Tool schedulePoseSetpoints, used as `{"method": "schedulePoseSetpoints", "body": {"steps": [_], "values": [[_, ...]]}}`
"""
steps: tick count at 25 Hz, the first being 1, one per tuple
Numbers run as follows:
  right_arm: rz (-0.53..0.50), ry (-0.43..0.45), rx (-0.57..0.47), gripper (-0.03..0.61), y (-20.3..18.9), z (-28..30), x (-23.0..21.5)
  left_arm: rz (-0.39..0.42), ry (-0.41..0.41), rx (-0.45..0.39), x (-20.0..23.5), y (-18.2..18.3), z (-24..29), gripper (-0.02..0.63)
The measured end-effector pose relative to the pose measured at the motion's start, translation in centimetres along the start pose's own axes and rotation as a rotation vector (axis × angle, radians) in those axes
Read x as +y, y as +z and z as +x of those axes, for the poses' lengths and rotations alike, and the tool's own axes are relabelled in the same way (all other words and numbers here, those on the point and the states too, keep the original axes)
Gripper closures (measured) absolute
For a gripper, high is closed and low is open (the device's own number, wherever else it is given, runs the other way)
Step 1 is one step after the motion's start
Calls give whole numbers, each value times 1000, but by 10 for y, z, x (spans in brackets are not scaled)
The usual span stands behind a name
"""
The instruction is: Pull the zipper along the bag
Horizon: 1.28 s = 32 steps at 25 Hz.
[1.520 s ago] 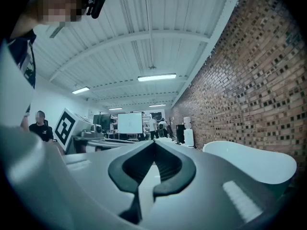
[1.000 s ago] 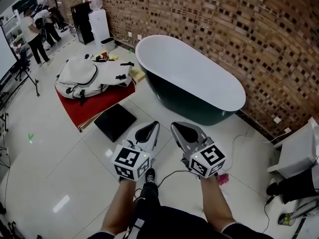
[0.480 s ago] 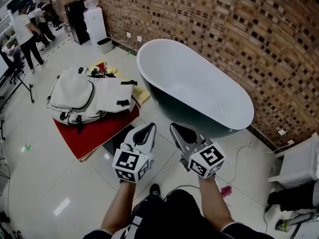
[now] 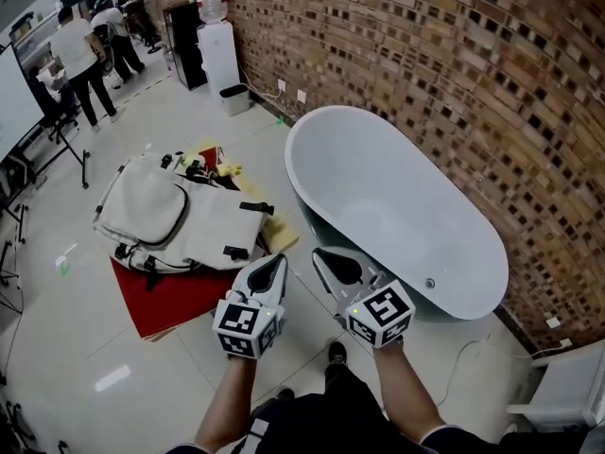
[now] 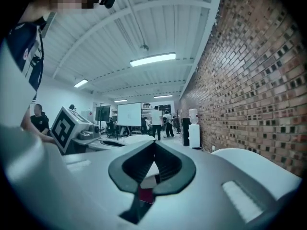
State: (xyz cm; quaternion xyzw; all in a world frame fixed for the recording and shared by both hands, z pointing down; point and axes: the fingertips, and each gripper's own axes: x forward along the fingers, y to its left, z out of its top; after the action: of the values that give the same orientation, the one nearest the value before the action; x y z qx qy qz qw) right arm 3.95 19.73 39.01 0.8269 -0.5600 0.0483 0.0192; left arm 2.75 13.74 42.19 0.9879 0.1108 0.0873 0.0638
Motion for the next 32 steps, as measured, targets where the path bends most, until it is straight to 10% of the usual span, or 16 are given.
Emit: {"method": "schedulePoseSetpoints", "body": {"steps": [16,32], "values": [[-24,410,36,572,-2,151,-92,-43,407,35,120,21,78,612],[-107,737,203,572,-33,334,10,-151,677,42,324,-23,4,611]]}}
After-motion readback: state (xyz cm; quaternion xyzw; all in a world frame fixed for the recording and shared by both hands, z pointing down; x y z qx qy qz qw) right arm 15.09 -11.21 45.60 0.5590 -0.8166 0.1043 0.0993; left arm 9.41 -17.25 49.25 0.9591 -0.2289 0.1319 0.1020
